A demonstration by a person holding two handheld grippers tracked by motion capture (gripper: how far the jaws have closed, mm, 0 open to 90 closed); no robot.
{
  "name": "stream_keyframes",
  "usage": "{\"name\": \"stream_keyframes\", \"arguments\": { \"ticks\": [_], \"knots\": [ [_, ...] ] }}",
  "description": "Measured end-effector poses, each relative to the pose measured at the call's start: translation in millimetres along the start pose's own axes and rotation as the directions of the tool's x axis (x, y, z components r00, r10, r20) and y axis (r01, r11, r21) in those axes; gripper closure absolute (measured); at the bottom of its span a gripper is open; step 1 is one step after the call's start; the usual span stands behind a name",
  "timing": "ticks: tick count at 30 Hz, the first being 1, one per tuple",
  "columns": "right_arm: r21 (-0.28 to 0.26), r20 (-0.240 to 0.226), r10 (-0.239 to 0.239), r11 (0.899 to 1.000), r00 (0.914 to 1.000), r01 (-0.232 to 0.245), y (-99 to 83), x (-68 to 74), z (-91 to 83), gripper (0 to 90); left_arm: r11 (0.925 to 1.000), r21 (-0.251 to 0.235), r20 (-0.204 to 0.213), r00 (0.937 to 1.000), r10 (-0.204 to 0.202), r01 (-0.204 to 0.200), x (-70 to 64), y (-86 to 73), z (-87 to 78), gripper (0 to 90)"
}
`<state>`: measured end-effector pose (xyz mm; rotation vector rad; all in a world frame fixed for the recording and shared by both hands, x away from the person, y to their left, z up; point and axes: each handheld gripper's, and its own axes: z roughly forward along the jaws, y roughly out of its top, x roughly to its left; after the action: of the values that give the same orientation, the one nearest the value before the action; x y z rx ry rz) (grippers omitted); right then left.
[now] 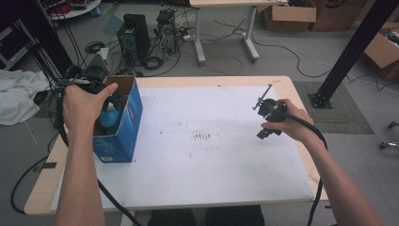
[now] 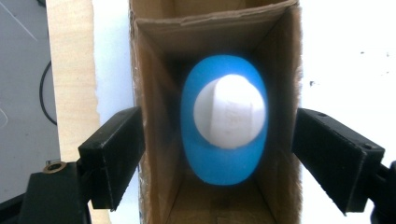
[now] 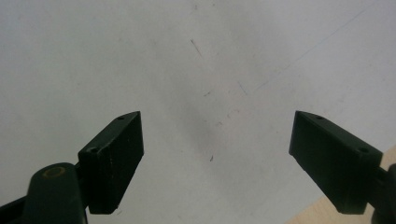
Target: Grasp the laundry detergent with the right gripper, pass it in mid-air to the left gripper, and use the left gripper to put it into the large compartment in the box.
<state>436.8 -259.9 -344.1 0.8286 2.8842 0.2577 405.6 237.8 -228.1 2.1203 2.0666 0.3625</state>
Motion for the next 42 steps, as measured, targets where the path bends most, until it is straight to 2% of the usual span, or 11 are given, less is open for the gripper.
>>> {"name": "stream_keyframes", "arguments": {
  "ticks": [9, 12, 20, 25, 29, 35, 38, 41, 42],
  "knots": [
    [-0.001, 0.001, 0.004, 1.0, 1.0, -0.004, -1.5, 0.2, -2.1, 17.6, 0.9999, -0.013, 0.009, 0.9999, 0.011, -0.011, -3.1, 5.1, -18.6, 18.1],
    [-0.001, 0.002, 0.003, 1.0, 1.0, -0.003, -2.3, -0.2, -2.3, 17.6, 0.9995, -0.013, 0.006, 0.9996, 0.027, -0.027, -6.9, 6.7, -24.0, 18.0],
    [0.004, -0.003, 0.0, 1.0, 1.0, 0.0, -2.1, 0.5, -1.8, 17.6, 0.9964, -0.028, 0.004, 0.9968, 0.08, -0.08, -31.2, 14.7, -33.9, 17.9],
    [0.007, -0.004, 0.003, 1.0, 1.0, -0.003, -2.7, 0.4, -2.1, 17.6, 0.9923, -0.027, 0.001, 0.9926, 0.121, -0.121, -53.3, 20.8, -35.5, 17.9],
    [0.007, -0.003, 0.004, 1.0, 1.0, -0.004, -3.1, 0.1, -2.6, 17.6, 0.9849, -0.014, -0.001, 0.985, 0.173, -0.173, -73.5, 24.9, -33.3, 17.8],
    [0.003, -0.003, 0.0, 1.0, 1.0, 0.0, -2.7, 0.6, -2.9, 17.6, 0.9687, -0.003, -0.001, 0.9687, 0.248, -0.248, -106.5, 29.3, -23.6, 17.7],
    [0.004, -0.003, -0.001, 1.0, 1.0, 0.001, -2.8, 0.5, -2.5, 17.6, 0.9589, -0.008, 0.024, 0.9586, 0.284, -0.284, -121.5, 30.4, -18.5, 17.8],
    [0.005, -0.004, 0.002, 1.0, 1.0, -0.002, -3.3, 0.2, -2.2, 17.6, 0.9476, -0.012, 0.067, 0.9453, 0.319, -0.319, -134.4, 30.8, -12.4, 17.8],
    [0.006, -0.003, 0.002, 1.0, 1.0, -0.002, -3.4, 0.1, -2.1, 17.6, 0.9416, -0.014, 0.079, 0.9383, 0.337, -0.336, -139.3, 31.0, -9.9, 17.8]
  ]
}}
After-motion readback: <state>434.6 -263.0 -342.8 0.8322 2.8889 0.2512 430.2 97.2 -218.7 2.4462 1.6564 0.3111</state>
